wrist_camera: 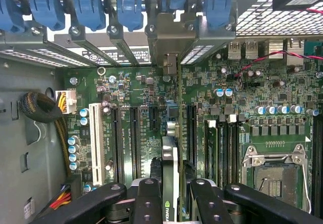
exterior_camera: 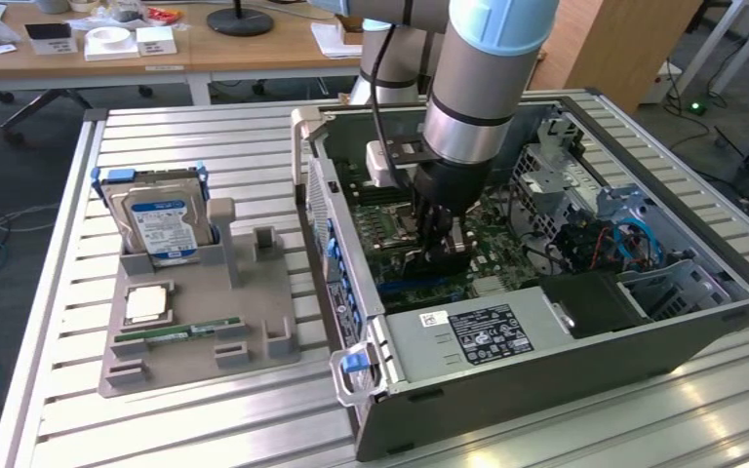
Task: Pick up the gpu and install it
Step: 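Insert the gpu into the slot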
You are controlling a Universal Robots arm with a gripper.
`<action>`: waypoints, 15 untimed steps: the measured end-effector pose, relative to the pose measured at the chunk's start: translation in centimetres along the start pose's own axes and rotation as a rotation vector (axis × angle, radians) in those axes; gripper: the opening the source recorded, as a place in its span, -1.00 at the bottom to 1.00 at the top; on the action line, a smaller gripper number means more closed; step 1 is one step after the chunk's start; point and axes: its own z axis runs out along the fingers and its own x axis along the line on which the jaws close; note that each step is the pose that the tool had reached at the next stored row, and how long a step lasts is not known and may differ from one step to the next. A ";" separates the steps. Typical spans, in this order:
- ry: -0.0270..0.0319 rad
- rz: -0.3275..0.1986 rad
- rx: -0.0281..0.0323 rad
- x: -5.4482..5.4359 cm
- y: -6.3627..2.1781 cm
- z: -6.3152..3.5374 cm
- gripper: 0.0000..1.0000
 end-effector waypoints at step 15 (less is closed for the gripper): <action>0.0000 0.002 0.0000 0.0 0.00 -0.07 -0.47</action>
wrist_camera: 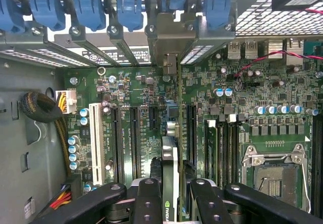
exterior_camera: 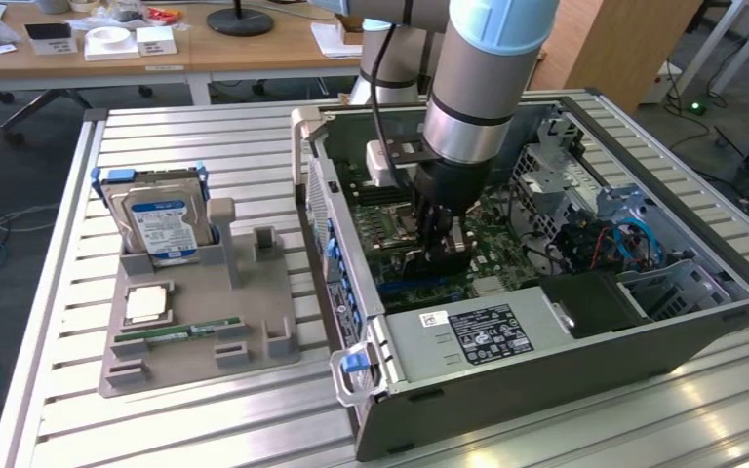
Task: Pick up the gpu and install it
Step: 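Insert the gpu into the slot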
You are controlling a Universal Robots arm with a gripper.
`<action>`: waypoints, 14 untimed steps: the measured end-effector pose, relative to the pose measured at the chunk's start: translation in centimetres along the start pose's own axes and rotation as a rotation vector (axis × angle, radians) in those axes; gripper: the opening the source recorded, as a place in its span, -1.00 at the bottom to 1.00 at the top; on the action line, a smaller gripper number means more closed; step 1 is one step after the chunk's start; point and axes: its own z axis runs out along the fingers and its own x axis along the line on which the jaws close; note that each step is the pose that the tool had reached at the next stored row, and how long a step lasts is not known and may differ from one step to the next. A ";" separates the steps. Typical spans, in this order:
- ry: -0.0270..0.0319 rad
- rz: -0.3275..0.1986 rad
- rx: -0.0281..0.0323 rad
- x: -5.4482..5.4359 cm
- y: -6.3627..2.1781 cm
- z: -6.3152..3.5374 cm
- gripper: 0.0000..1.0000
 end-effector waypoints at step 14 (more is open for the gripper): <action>0.0009 0.020 0.0006 0.0 0.10 0.00 -0.47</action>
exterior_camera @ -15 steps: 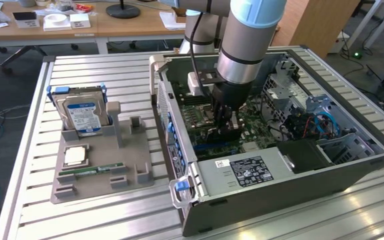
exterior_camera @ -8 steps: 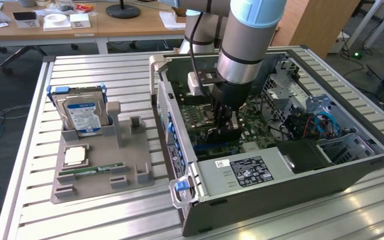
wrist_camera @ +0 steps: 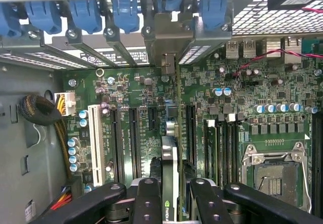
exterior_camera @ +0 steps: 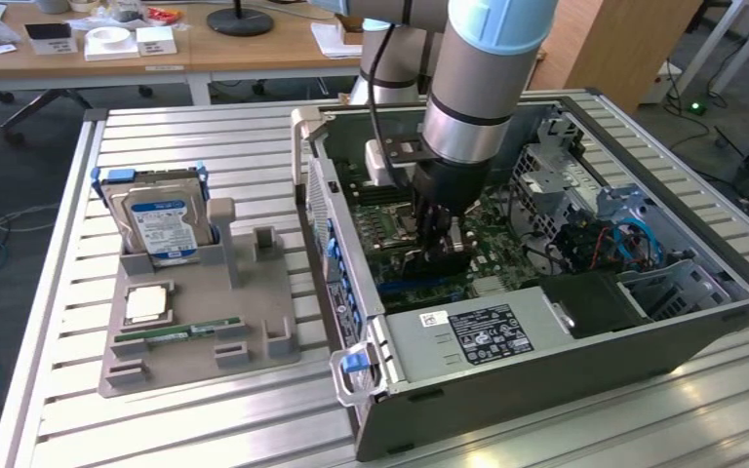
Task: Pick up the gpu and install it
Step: 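Insert the gpu into the slot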
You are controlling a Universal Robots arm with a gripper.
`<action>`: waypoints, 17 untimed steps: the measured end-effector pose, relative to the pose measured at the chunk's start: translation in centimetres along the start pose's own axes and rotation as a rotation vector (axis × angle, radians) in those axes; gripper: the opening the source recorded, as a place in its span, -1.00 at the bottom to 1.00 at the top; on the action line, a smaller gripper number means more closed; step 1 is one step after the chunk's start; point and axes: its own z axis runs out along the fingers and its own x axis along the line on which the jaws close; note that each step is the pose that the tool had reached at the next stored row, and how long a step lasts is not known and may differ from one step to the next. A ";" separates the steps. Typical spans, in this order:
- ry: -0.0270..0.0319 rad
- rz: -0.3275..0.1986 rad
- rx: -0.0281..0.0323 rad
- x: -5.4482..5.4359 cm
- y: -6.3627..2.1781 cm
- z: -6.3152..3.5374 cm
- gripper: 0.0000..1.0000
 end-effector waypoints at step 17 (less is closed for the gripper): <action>-0.0025 0.039 0.0005 -0.2 0.28 0.08 -0.47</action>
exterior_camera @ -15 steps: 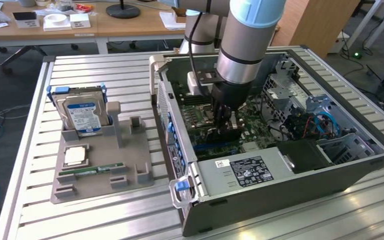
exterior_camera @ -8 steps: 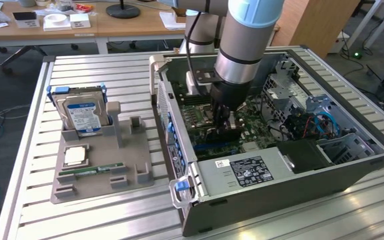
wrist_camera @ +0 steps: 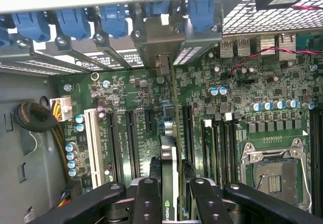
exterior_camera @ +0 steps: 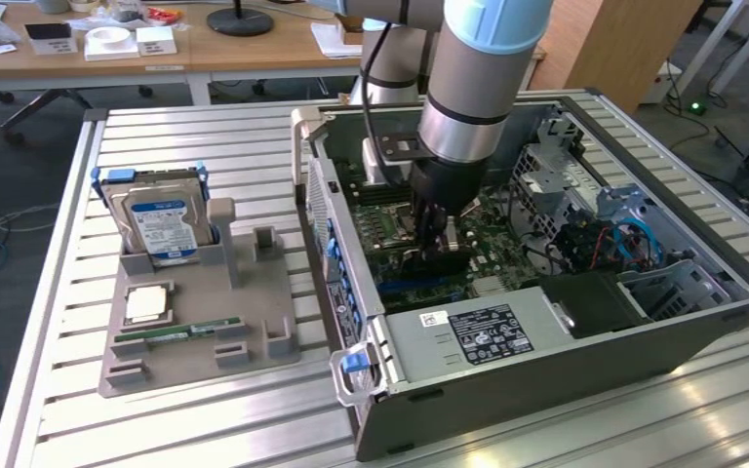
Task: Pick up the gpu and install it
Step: 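Insert the gpu into the slot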
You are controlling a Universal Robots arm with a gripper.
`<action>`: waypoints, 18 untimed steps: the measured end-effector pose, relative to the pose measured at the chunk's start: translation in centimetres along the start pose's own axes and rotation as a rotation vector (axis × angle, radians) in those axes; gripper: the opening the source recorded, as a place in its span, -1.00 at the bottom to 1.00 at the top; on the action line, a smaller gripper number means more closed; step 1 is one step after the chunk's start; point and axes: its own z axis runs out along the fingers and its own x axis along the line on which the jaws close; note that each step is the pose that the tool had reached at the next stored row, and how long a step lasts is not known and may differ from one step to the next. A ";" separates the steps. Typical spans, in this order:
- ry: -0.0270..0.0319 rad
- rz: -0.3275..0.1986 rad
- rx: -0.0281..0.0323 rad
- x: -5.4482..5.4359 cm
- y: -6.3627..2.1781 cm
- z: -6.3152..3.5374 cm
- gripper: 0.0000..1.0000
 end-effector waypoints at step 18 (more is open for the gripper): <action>-0.0007 0.014 0.0004 0.0 0.00 0.19 -0.47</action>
